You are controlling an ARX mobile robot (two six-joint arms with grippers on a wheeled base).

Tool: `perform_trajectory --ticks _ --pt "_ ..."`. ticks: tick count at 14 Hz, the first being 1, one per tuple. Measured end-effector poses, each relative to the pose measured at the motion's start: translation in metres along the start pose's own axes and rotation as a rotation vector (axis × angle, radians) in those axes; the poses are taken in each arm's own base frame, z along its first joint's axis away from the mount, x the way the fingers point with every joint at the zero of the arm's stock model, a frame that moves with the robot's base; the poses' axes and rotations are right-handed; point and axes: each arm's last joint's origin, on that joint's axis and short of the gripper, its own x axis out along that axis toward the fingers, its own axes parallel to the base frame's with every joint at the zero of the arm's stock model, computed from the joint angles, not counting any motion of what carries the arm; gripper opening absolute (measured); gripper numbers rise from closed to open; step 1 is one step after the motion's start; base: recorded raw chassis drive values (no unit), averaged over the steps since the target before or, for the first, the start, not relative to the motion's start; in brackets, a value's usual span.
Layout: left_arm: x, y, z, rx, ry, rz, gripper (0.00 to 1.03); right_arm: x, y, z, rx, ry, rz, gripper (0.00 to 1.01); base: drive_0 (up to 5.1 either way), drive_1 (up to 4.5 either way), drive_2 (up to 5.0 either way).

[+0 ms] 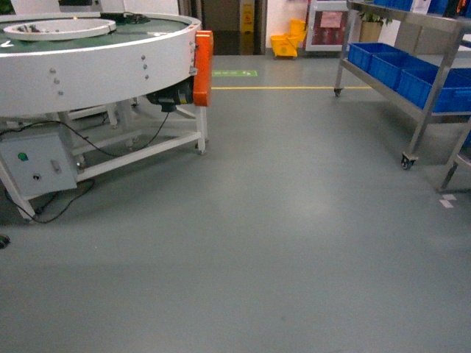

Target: Pick red block from blue box to shelf

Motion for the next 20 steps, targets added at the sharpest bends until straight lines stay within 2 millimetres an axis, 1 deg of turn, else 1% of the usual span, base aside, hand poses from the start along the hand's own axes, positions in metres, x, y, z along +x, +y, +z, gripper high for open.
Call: perform_trajectory --ticks 20 --pt "0.0000 0.0000 0.0000 0.000 0.000 0.001 0.98 0.0000 0.0000 -0.0001 0.000 0.001 0.000 0.38 0.0 4.28 -4.3"
